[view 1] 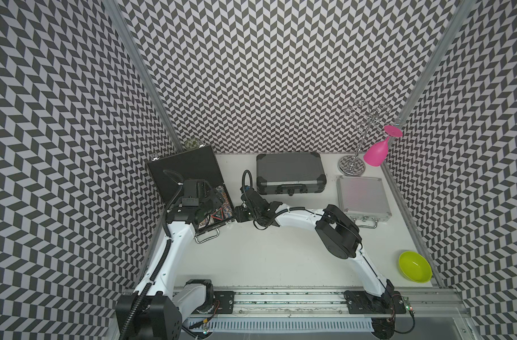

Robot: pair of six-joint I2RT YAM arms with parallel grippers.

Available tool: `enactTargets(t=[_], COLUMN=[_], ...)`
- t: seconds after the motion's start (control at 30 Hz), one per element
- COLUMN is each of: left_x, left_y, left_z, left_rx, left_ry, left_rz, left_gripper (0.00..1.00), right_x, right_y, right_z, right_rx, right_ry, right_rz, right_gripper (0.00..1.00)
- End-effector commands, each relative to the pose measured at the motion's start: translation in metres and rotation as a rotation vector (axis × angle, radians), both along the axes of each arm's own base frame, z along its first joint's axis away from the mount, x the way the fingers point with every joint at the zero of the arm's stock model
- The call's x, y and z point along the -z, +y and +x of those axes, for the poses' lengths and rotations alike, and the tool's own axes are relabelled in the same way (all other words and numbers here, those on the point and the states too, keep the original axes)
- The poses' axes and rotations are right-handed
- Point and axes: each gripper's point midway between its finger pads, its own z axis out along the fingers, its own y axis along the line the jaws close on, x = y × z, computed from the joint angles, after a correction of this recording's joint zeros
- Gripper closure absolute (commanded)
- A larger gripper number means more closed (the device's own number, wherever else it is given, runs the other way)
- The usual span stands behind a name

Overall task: Close the poker set cases
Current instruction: Move the poker set case to the center of the board.

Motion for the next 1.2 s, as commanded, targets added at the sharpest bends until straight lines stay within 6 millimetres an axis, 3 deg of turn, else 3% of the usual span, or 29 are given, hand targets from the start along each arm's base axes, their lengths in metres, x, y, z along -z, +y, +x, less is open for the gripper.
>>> enactTargets(t=[0.0, 0.4, 0.7, 0.77, 0.87, 1.17], left_x=[-0.010, -0.016, -0.024, -0.027, -0.028, -0.026], left_y=[0.001, 0.000, -0.002, -0.002, -0.003, -0.005], left_z=[0.001, 0.001, 0.003, 0.004, 0.005, 0.004], left_rx=[0.003, 0.011, 0.023, 0.027, 0.032, 0.072], left_ry=[-0.041, -0.059, -0.076, -0.083, -0.081, -0.075], left_rz=[0.006, 0.007, 0.000, 0.004, 0.005, 0.027], left_gripper=[0.27, 0.27, 0.27, 0.27, 0.27, 0.27], right_x=[0.012, 0.053, 0.119, 0.125, 0.134, 0.151], right_y=[0.007, -0.003, -0.035, -0.040, -0.047, -0.074], right_z=[0.003, -0.008, -0.034, -0.038, -0.043, -0.059], right_rx=[0.042, 0.072, 0.107, 0.104, 0.103, 0.107], right_ry=[0.009, 0.073, 0.209, 0.225, 0.249, 0.320], right_rz=[0.005, -0.101, -0.276, -0.286, -0.310, -0.341], right_gripper=[0.55, 0.64, 0.72, 0.72, 0.84, 0.96])
